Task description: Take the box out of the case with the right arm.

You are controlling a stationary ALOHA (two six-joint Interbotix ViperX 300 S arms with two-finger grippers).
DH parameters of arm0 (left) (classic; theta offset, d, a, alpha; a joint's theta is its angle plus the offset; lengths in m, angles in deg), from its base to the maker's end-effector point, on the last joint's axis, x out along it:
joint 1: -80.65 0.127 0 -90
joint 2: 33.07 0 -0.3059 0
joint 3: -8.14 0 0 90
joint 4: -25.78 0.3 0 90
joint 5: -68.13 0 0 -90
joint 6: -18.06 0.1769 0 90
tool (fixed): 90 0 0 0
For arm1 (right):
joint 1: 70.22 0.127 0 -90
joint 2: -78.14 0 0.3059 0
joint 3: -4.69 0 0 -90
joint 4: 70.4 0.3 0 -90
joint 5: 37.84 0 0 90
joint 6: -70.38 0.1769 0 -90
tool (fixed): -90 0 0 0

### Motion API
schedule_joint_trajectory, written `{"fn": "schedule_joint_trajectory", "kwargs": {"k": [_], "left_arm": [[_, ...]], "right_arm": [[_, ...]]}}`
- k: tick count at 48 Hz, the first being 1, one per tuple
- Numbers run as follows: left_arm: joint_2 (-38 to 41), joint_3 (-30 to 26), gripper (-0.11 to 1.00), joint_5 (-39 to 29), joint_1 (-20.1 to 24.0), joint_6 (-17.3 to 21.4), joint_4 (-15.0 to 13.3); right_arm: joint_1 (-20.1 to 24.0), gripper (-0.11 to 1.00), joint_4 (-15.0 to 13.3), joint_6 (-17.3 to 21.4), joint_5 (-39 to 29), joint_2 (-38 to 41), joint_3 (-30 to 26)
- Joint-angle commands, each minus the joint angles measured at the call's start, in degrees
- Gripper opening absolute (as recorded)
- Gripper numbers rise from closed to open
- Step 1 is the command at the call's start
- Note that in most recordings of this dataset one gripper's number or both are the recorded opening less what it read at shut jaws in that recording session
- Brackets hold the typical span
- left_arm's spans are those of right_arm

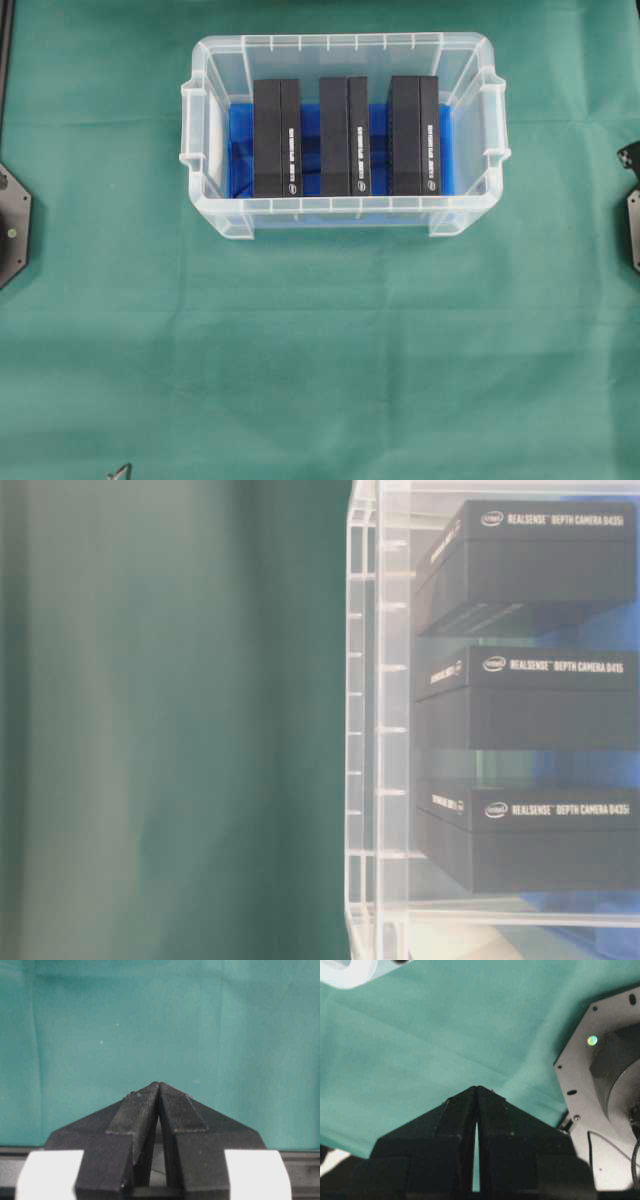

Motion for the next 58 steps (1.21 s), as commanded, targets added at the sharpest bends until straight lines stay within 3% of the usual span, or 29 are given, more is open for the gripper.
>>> {"fn": "schedule_joint_trajectory", "kwargs": {"k": [1, 7, 15, 23, 53, 58], "left_arm": [[0.3, -1.4, 0.0, 0.2, -0.2, 0.0, 0.1], [0.4, -1.4, 0.0, 0.2, -0.2, 0.0, 0.1], [0.4, -1.5, 0.0, 0.2, -0.2, 0.0, 0.1], [0.4, -1.4, 0.0, 0.0, -0.2, 0.0, 0.0], [0.4, -1.4, 0.0, 0.0, -0.2, 0.0, 0.1], [0.4, -1.4, 0.0, 0.0, -0.2, 0.0, 0.0]], "right_arm": [[-1.9, 0.0, -0.9, -0.2, 0.3, 0.4, -1.4], [-7.6, 0.0, -1.5, -2.7, 0.2, 0.9, -1.5], [-15.2, 0.0, -1.5, -9.5, 0.3, 1.6, -1.8], [-19.6, 0.0, -1.5, -14.4, 0.3, 2.8, -2.0], [-21.0, 0.01, -1.6, -15.5, 0.1, 4.0, -1.7], [-21.0, 0.12, -2.5, -14.8, 0.0, 4.0, -1.6]]}}
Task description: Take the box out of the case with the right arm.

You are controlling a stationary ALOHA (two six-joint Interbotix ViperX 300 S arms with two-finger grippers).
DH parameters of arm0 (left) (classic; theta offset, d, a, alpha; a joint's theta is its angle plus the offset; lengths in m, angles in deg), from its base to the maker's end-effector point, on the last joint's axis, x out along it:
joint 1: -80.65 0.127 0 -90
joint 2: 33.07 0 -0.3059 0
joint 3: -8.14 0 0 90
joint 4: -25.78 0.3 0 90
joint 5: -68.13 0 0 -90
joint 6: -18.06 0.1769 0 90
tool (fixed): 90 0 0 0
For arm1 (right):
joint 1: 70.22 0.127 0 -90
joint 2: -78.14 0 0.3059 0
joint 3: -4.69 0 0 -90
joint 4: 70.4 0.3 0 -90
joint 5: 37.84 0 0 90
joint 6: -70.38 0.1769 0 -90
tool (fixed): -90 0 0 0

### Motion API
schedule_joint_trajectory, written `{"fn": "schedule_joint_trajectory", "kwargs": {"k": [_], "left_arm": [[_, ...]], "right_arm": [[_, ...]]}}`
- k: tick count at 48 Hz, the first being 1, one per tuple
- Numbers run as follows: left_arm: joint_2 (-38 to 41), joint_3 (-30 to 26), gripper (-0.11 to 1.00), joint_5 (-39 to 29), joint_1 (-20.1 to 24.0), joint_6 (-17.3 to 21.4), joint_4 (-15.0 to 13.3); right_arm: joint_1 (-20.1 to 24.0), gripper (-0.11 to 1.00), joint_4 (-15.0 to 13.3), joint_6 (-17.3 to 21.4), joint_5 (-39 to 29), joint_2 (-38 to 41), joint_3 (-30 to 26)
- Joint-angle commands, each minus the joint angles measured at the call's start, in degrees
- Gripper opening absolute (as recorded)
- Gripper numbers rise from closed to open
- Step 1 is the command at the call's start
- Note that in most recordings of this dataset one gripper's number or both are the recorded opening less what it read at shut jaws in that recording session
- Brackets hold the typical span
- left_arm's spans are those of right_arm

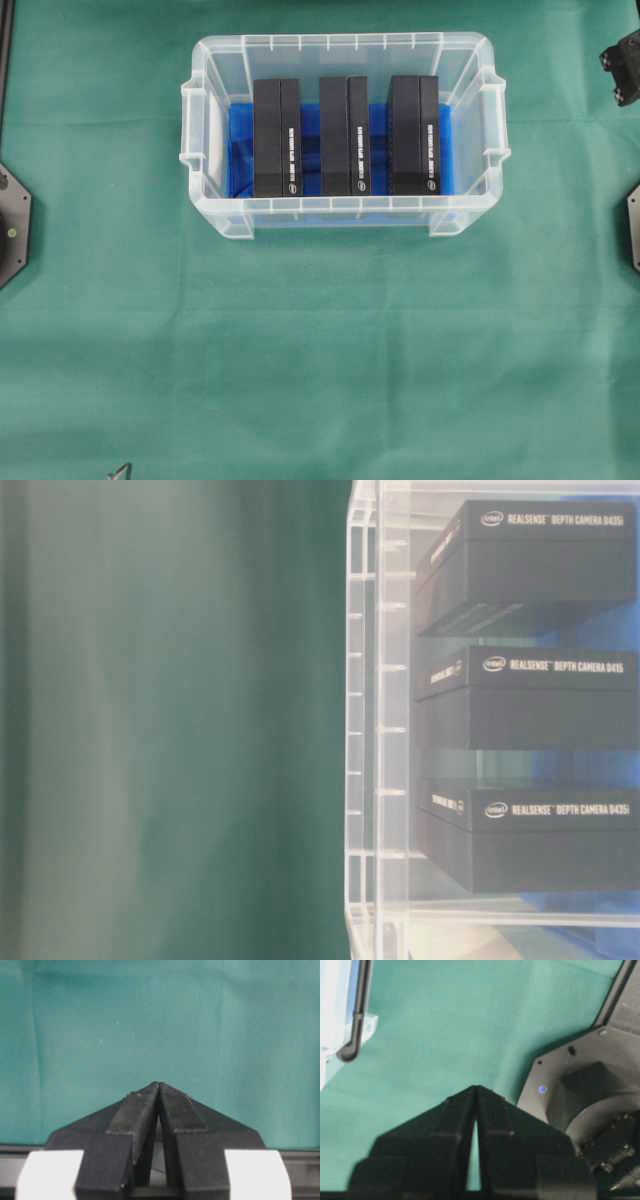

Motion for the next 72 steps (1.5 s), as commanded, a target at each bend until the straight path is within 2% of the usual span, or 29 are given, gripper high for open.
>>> {"fn": "schedule_joint_trajectory", "kwargs": {"k": [1, 11, 14, 16, 21, 27, 50, 61, 72], "left_arm": [[0.3, -1.4, 0.0, 0.1, -0.2, 0.1, 0.1], [0.3, -1.4, 0.0, 0.2, -0.2, 0.1, 0.1], [0.3, -1.5, 0.0, 0.2, -0.2, -0.1, 0.0], [0.3, -1.5, 0.0, 0.2, -0.2, -0.4, 0.1], [0.5, -1.5, 0.0, 0.2, -0.2, -1.8, 0.1], [0.7, -1.5, 0.0, 0.1, -0.2, -2.9, 0.0], [1.5, -1.6, 0.0, 0.0, -0.2, -2.9, 0.3], [1.8, -1.6, 0.0, -0.1, -0.2, -2.8, 0.4], [1.8, -1.7, 0.0, -0.2, -0.2, -2.5, 0.5]], "right_arm": [[-0.3, 0.16, -1.0, 0.6, 0.1, -0.3, -0.9], [-0.3, 0.78, -2.7, 3.5, -0.4, -0.1, -0.8], [-0.3, 0.91, -2.9, 3.9, -0.6, -0.1, -0.7], [-0.3, 0.94, -2.9, 4.0, -0.9, -0.1, -0.7], [-0.2, 0.9, -2.8, 4.0, -1.8, -0.2, -0.7], [-0.2, 0.91, -2.8, 4.0, -3.3, -0.2, -0.7], [-0.3, 0.91, -2.6, 4.5, -4.0, -0.2, -0.7], [0.6, 0.91, -0.7, 10.8, 1.3, 2.5, -1.8], [5.8, 0.91, -0.3, 16.4, 7.9, 12.2, -7.7]]}}
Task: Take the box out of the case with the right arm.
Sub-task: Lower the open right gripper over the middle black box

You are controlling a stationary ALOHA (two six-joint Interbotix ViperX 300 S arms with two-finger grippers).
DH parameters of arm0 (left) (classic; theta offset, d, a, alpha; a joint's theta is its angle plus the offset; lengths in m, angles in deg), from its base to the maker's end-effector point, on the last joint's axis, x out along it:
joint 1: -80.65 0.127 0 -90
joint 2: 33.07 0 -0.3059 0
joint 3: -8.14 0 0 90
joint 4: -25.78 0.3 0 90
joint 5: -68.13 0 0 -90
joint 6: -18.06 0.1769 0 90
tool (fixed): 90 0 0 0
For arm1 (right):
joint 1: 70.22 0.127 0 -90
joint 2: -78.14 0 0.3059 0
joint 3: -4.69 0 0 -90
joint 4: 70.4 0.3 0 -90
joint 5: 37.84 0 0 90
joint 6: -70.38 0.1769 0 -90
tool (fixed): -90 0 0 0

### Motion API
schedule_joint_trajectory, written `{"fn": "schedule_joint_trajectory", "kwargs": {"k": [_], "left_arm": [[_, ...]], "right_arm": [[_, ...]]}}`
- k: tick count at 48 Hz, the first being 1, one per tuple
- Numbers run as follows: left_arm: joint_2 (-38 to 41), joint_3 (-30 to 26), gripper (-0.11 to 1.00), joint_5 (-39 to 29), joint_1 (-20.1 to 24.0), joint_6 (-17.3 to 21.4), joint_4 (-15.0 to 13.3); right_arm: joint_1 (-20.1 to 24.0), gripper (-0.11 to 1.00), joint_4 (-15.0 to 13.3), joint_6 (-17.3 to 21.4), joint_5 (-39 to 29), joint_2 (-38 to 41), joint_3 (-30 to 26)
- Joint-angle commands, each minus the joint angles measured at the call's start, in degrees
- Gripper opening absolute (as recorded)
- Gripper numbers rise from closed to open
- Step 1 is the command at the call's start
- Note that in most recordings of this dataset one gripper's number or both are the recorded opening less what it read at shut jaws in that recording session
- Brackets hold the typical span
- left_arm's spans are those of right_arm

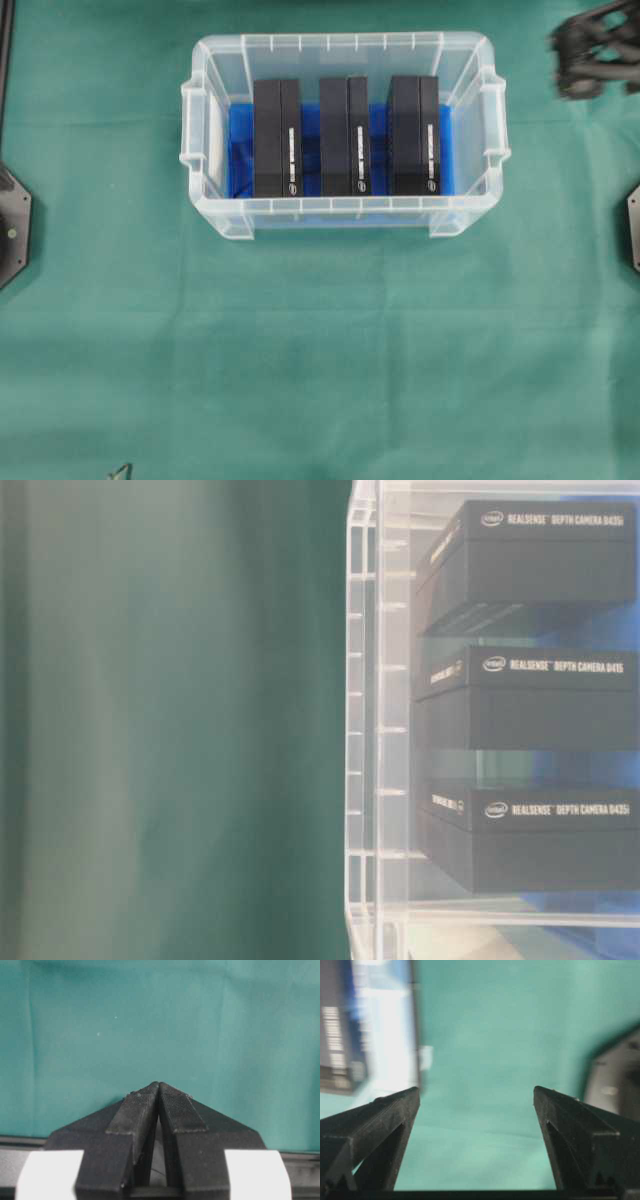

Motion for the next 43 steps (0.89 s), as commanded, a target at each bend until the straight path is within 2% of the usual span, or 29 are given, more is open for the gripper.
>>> {"fn": "schedule_joint_trajectory", "kwargs": {"k": [1, 7, 22, 36, 43], "left_arm": [[0.2, -1.6, 0.0, 0.2, -0.3, 0.1, 0.3], [0.2, -1.6, 0.0, 0.2, -0.2, 0.2, 0.3], [-0.3, -1.6, 0.0, 0.2, -0.3, 0.1, 0.3], [-0.3, -1.6, 0.0, 0.1, -0.3, -0.1, 0.3], [-0.4, -1.6, 0.0, 0.1, -0.3, -0.1, 0.3]], "right_arm": [[2.0, 0.91, 0.0, 0.6, 1.8, 3.8, -4.2], [4.7, 0.91, -0.4, 0.8, 2.1, 12.1, -12.0], [7.2, 0.91, -1.1, 0.7, 1.9, 27.0, -29.0], [8.5, 0.9, -1.1, 0.0, 1.9, 34.7, -38.2], [8.5, 0.9, -1.1, -1.0, 1.9, 36.1, -39.7]]}}
